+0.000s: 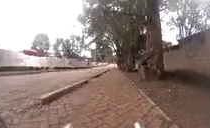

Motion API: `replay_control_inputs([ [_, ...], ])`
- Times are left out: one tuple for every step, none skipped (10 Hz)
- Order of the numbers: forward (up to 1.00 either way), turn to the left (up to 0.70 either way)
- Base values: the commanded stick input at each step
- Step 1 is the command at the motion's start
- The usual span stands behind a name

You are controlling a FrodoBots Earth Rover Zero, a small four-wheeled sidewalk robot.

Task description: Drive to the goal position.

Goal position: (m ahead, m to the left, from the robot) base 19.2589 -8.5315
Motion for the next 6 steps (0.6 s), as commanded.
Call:
replay_control_inputs([
  [0.50, 0.00],
  [0.50, 0.00],
  [0.50, 0.00],
  [0.50, 0.00],
  [0.50, 0.00],
  [0.50, 0.00],
])
